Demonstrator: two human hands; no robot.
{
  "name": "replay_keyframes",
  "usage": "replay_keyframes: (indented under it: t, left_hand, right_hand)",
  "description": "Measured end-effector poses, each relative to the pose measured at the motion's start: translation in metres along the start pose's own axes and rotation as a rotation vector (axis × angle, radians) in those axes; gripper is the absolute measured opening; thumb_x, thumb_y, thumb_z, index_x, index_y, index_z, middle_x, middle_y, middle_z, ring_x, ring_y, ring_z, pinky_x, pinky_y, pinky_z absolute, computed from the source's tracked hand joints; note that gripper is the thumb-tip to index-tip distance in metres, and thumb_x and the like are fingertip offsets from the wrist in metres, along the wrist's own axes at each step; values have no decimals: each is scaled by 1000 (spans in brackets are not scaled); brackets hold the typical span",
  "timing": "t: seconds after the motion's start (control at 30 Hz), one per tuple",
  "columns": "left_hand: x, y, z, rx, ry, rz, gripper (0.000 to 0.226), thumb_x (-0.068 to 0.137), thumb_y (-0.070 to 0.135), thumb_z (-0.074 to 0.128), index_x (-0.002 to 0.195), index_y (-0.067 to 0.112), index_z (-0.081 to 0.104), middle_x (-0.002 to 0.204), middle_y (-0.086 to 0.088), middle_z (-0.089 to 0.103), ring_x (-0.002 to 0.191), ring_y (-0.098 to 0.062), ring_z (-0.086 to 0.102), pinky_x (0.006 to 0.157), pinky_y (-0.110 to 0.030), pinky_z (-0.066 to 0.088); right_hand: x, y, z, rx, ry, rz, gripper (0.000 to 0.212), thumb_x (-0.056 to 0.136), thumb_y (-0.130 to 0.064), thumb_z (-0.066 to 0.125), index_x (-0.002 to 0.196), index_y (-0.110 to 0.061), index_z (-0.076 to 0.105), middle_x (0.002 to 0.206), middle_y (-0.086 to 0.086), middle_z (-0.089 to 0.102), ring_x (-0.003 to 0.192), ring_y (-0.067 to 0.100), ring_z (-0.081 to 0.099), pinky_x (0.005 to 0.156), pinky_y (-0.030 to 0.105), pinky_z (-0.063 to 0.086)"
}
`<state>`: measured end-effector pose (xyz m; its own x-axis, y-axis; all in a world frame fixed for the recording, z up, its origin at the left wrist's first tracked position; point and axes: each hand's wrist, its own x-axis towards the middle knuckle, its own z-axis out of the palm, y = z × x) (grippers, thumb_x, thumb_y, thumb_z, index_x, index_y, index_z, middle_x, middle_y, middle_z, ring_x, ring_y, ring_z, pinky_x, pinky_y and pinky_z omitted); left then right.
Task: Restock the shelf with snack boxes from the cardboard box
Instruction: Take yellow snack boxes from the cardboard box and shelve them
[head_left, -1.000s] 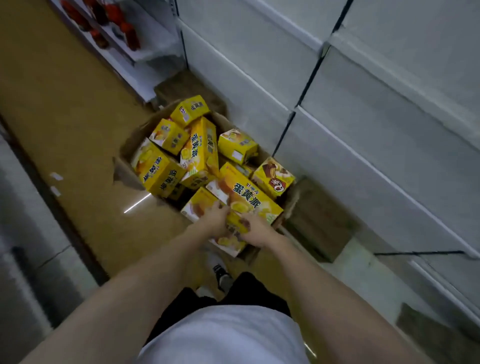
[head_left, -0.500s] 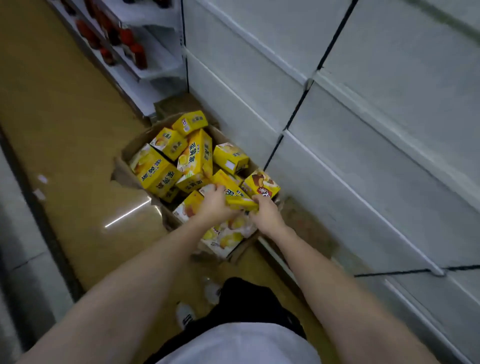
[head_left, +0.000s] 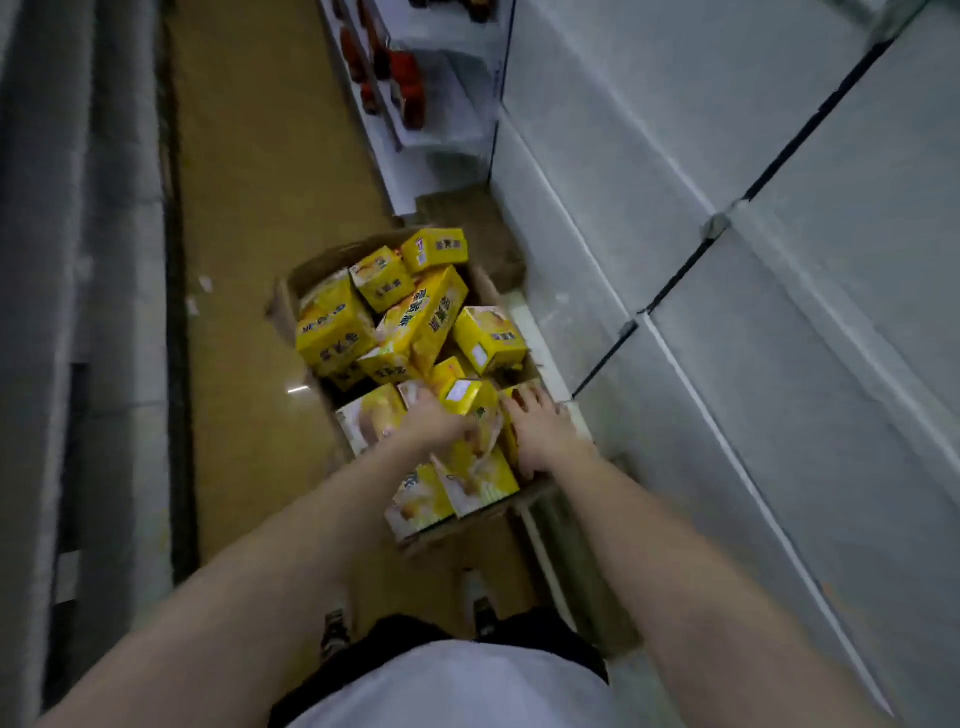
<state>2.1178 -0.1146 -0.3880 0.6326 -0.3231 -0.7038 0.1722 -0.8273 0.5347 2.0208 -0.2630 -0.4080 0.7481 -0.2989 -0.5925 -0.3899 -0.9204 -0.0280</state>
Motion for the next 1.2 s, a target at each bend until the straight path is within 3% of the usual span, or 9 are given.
replay_keyframes:
  t: [0.13,0.23,0.33,0.47,0.63,0.83,0.97,1.07,1.2]
  left_hand:
    - [1,1,14,-58,19,-32,100,83,33,73,154,13,7,135,-10,43,96,-23,49,65,-33,50]
    - [-6,-5,17,-65,20,-61,109,82,35,74,157,22,-4,137,-11,44,101,-27,55,58,-30,49]
    - [-12,-11,19,-84,26,-104,105,74,33,81,154,26,13,135,-8,46,102,-28,56,70,-41,60]
    - [-15,-17,17,-213,144,-169,95,74,30,82,148,16,25,121,-6,45,94,-27,56,73,-47,61]
    - [-28,-27,3,-364,322,-225,97,66,32,83,147,22,30,124,-8,53,95,-31,63,57,-41,60]
    - [-38,-52,-36,-623,526,-224,71,74,35,83,132,8,50,120,-6,59,104,-26,61,81,-38,55]
    - [-71,-95,-72,-751,565,-247,69,72,37,83,126,17,45,110,-6,58,82,-21,64,58,-34,56]
    - [-100,-138,-98,-844,593,-265,75,57,49,86,117,19,54,106,-7,68,80,-24,69,58,-34,58]
    - [-138,-189,-130,-1096,696,-242,56,77,33,80,121,9,56,100,-18,71,58,-28,71,43,-31,52]
  right_hand:
    - [15,15,-1,-98,53,-119,94,88,-20,63,158,-23,0,165,10,1,151,35,3,118,56,18]
    - [25,21,-4,-154,70,-184,97,88,-25,65,158,-25,-2,165,9,-3,148,40,10,116,53,25]
    - [29,24,-6,-134,53,-246,106,83,-29,72,158,-25,-3,163,14,7,144,42,19,113,49,33]
    - [30,23,-10,-45,213,-258,99,72,-47,72,151,-21,18,141,17,37,129,38,36,111,47,32]
    - [27,7,-49,80,304,-241,124,64,-69,74,155,-16,9,154,24,24,143,40,23,114,50,30]
    - [13,-70,-84,202,320,-460,129,63,-73,73,157,-18,4,156,19,19,145,38,17,114,49,31]
    - [5,-124,-92,124,368,-577,129,57,-87,65,157,-21,15,153,11,30,139,36,24,115,48,23]
    - [-3,-175,-95,121,321,-690,124,57,-87,64,155,-27,19,151,5,35,135,35,25,114,50,24]
    - [-21,-255,-89,392,133,-866,119,58,-72,80,152,-24,27,148,2,37,136,29,31,115,47,30]
